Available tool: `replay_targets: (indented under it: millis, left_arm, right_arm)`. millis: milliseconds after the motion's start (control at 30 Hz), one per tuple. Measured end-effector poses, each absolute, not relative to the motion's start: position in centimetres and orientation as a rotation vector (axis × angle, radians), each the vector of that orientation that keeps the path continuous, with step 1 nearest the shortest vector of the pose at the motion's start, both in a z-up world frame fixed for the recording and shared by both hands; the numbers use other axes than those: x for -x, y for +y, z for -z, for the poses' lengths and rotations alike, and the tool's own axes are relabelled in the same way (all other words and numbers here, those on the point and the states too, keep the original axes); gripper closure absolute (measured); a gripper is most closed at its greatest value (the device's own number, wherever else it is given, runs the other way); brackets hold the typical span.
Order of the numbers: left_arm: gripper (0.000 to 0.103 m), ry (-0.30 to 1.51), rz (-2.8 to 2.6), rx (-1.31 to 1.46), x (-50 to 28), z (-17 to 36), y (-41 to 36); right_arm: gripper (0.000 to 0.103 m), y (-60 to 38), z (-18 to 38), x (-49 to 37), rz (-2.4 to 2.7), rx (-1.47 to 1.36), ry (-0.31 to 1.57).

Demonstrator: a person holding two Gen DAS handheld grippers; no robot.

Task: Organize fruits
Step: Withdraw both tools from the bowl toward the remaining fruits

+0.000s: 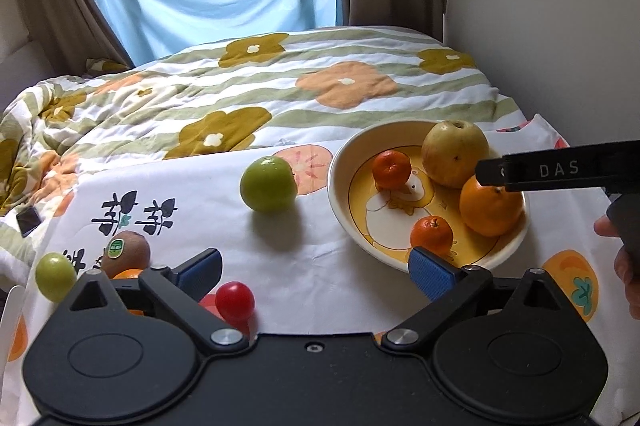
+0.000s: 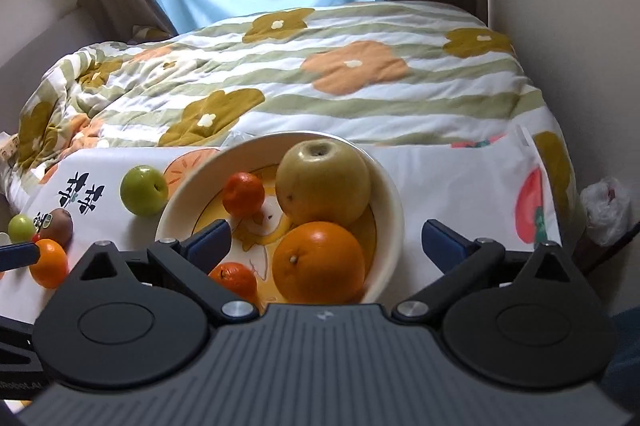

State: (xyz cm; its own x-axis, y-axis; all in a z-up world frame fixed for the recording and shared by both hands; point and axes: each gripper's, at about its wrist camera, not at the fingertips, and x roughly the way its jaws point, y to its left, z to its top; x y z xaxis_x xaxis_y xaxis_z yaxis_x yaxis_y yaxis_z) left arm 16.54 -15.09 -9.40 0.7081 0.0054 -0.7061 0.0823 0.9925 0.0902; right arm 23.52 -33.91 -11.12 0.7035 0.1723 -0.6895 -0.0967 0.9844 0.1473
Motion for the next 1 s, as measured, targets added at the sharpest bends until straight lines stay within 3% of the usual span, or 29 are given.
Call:
replay_targets:
  millis: [600, 1000]
  left_arm:
    - [0.001, 0.704, -0.027, -0.092, -11.5, 4.8, -13.3]
    - [0.002, 0.679, -0.122, -0.078, -9.1, 2.5, -6.1]
  right_arm:
    - [0.0, -33.6, 6.2, -18.7, -0.181, -0.063, 0.772]
    - [0.0, -27.5, 2.9, -16.5, -0.267, -0.071, 0.727]
